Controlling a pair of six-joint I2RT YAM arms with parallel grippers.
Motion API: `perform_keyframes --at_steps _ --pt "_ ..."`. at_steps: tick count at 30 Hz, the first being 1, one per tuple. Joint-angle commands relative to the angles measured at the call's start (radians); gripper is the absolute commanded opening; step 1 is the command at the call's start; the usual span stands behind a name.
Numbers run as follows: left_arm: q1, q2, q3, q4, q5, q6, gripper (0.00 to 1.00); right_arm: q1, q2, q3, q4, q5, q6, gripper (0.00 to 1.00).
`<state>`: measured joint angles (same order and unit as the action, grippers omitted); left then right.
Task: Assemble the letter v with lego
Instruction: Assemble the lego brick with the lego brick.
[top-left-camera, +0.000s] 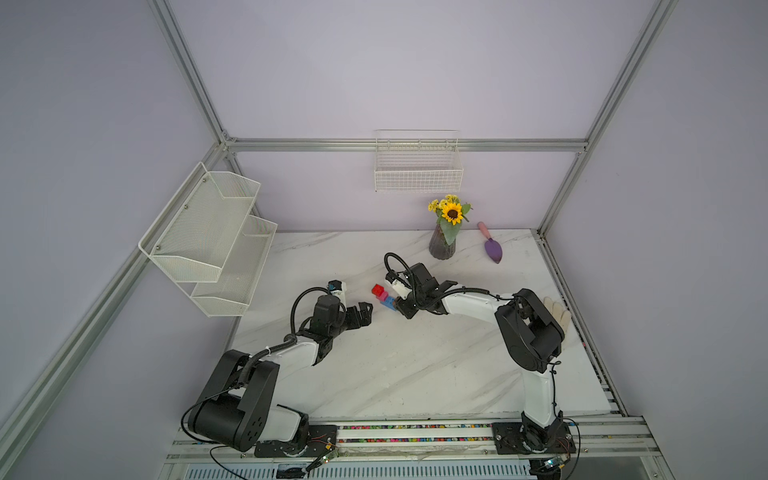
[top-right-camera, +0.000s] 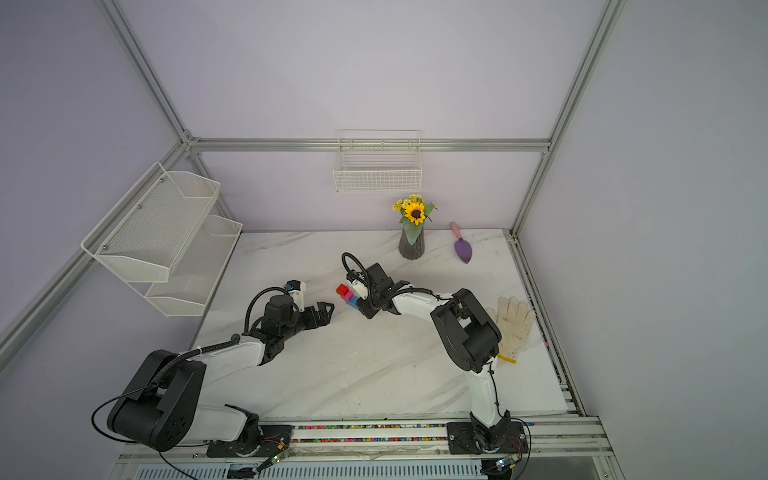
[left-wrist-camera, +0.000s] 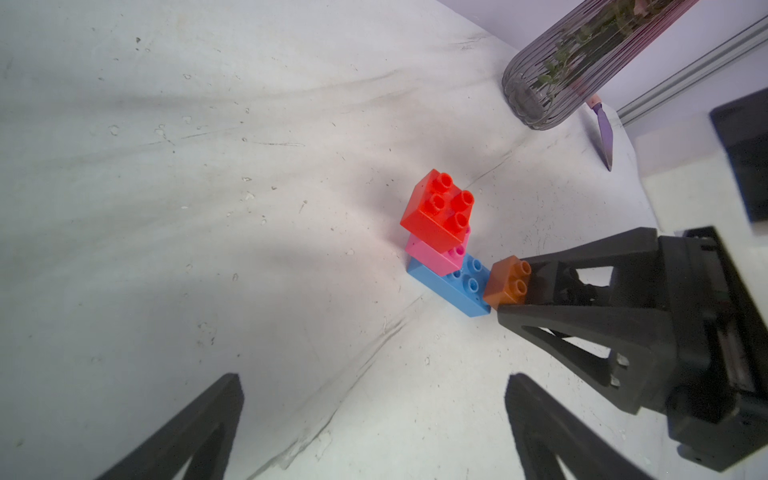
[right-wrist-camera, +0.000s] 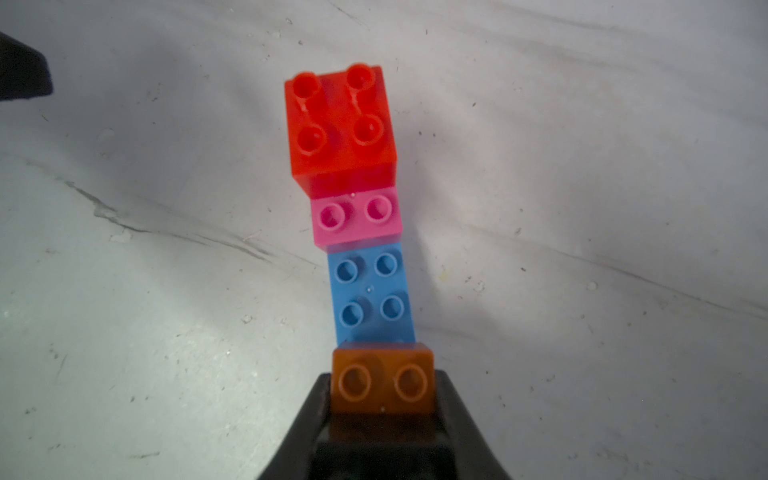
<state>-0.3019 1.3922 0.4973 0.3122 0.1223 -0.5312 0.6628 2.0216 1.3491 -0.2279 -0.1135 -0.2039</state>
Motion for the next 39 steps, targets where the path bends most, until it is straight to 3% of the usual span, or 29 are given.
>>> perform_keyframes --at_steps 1,13,22,28,39 --pt "0.006 -0.033 0.016 0.010 -0.010 0.017 1.00 -0.004 0.049 -0.011 -0.029 -0.003 -0.005 0.32" --pt "0.006 -0.051 0.021 -0.013 -0.012 0.030 1.00 0.014 0.039 -0.034 -0.086 0.057 0.041 0.32" --pt "0.006 -0.072 0.016 -0.026 -0.019 0.020 1.00 0.120 0.090 -0.038 -0.165 0.207 0.152 0.31" --pt "0.006 -0.107 0.016 -0.057 -0.032 0.033 1.00 0.122 0.086 -0.082 -0.140 0.165 0.227 0.31" --pt "0.006 -0.143 0.013 -0.085 -0.044 0.033 1.00 0.123 0.108 -0.031 -0.303 0.132 0.333 0.31"
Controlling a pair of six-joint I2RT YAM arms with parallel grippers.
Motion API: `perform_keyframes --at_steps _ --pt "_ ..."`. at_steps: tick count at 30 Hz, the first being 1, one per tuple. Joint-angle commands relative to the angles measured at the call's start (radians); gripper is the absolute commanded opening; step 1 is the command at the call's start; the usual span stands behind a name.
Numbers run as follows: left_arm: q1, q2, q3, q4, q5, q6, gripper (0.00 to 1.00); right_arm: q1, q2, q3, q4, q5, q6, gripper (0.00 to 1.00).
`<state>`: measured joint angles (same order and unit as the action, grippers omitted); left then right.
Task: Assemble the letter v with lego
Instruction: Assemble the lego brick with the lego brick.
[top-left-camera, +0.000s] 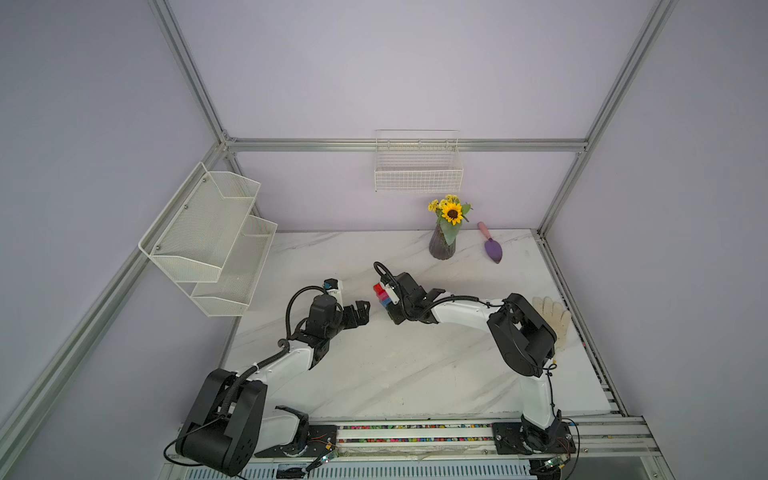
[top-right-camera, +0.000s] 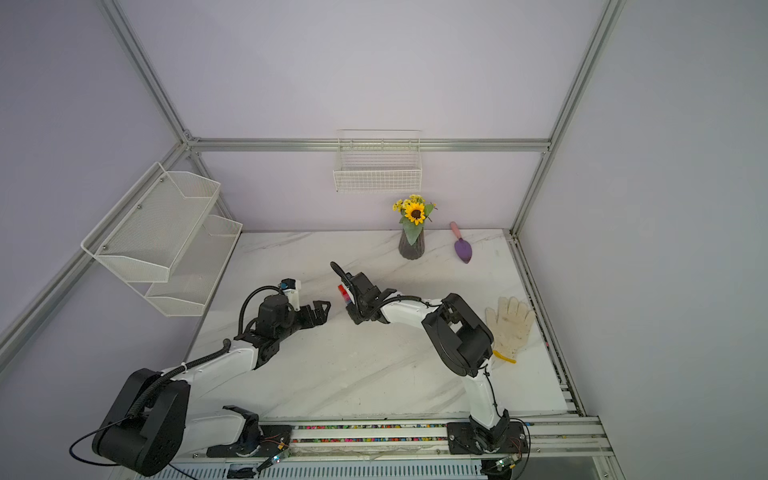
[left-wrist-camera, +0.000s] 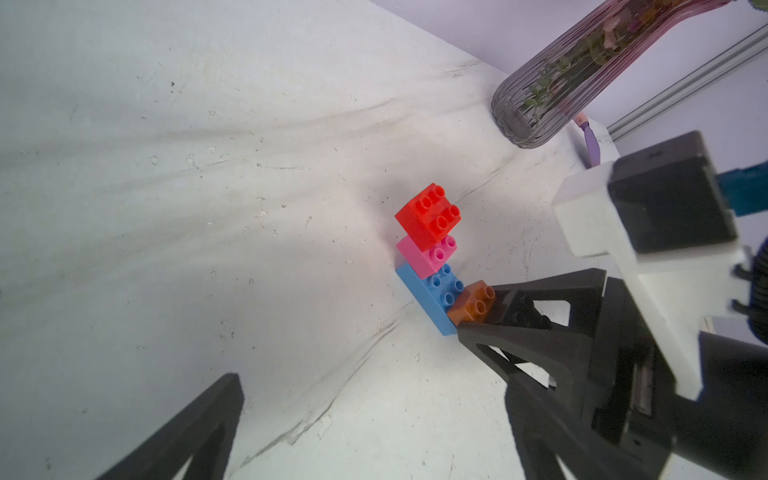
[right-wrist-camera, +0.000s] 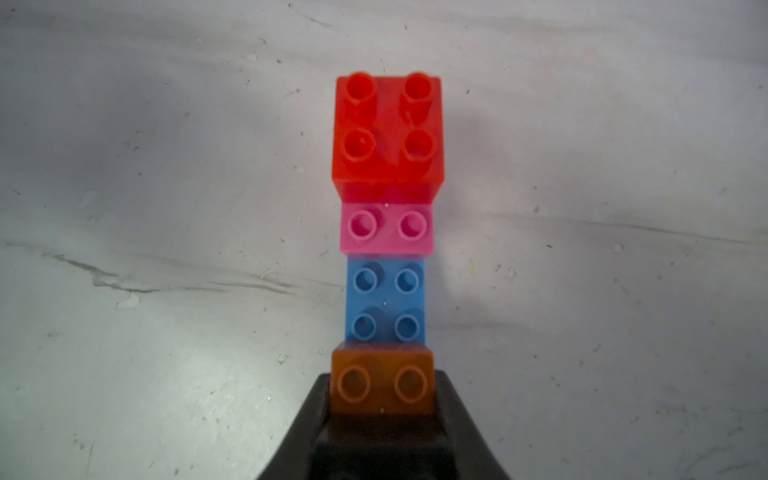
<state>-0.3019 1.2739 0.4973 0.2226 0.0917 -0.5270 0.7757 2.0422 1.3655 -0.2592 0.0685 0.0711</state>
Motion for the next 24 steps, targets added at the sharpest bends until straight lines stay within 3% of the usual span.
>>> perform_keyframes --at_steps 1,16,24 --pt "0.005 -0.025 0.013 0.004 -0.015 0.027 1.00 0.010 0.088 -0.041 -0.284 -0.050 0.066 0.31" --pt "0.007 -0.021 0.023 0.002 -0.020 0.022 1.00 0.004 0.148 0.116 -0.568 -0.010 0.125 0.30" --pt "0.007 -0.005 0.029 0.009 0.013 0.028 1.00 0.003 0.142 0.058 -0.482 0.004 0.253 0.29"
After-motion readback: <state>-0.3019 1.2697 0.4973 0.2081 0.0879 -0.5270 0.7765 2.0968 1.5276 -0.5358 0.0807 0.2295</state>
